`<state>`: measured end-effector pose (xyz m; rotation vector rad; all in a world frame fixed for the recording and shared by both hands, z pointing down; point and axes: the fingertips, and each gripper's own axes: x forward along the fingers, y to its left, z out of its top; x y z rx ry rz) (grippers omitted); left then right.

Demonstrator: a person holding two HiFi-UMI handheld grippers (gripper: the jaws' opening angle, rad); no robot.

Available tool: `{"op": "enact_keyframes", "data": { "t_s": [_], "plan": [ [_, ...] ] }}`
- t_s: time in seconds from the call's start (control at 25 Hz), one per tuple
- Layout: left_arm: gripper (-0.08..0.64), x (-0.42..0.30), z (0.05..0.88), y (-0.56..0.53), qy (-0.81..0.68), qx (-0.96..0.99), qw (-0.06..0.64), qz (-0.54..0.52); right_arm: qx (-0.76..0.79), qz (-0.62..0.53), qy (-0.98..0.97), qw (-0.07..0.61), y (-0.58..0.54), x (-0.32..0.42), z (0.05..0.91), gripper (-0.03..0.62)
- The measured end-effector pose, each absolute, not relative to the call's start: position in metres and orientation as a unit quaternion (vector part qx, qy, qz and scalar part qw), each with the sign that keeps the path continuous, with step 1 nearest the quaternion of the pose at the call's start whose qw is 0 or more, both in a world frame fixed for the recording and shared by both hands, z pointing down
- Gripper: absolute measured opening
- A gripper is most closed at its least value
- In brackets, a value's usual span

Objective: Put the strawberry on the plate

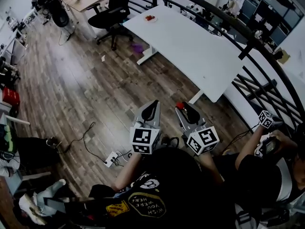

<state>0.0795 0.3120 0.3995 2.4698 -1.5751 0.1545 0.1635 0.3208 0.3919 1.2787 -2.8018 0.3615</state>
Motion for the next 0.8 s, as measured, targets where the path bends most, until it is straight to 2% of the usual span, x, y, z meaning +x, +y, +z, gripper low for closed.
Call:
{"op": "enact_keyframes", "data": {
  "t_s": [0.28,0.8],
  "plan": [
    [0.005,0.094,0.414,0.29,-0.545,0.828,0.112,0.068,0.397,0.126,-0.909,0.021,0.296,0.18,0.4,0.141],
    [0.005,0.08,0.417,0.248,-0.55,0.824,0.115,0.07,0.386,0.147,-0.91,0.02,0.252,0.16,0.415,0.141]
  ]
}}
